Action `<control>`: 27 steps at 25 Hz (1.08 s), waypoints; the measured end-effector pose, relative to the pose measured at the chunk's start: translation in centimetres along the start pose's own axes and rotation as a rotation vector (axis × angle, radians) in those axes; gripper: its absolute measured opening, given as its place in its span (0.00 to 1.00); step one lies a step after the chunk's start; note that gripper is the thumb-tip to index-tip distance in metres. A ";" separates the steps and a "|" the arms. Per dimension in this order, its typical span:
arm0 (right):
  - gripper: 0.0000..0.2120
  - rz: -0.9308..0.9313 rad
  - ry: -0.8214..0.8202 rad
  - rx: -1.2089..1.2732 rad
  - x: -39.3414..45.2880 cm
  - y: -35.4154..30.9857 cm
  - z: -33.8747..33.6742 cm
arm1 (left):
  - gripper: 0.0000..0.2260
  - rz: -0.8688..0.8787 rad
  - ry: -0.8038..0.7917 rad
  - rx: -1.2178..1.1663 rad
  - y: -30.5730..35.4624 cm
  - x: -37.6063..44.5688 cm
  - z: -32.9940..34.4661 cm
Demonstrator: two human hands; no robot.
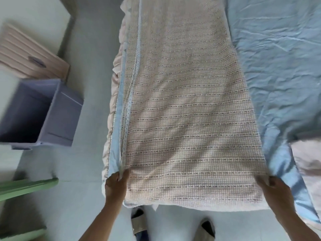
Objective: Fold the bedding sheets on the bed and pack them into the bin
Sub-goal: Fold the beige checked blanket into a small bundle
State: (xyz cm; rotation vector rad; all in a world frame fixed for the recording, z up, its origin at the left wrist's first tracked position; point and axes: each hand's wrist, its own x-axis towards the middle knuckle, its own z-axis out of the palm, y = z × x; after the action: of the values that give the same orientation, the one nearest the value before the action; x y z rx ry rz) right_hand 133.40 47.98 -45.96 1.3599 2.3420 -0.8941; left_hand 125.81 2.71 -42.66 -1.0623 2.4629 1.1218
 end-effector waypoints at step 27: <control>0.35 -0.012 0.082 -0.205 0.7 1.1 -0.8 | 0.06 -0.274 -0.246 0.439 -10.5 -1.1 -1.7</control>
State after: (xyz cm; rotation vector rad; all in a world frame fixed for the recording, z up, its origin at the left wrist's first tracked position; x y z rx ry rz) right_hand 134.05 49.39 -46.10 1.3222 2.4273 -0.5921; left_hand 134.04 -2.61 -46.89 -1.0125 2.1474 0.5555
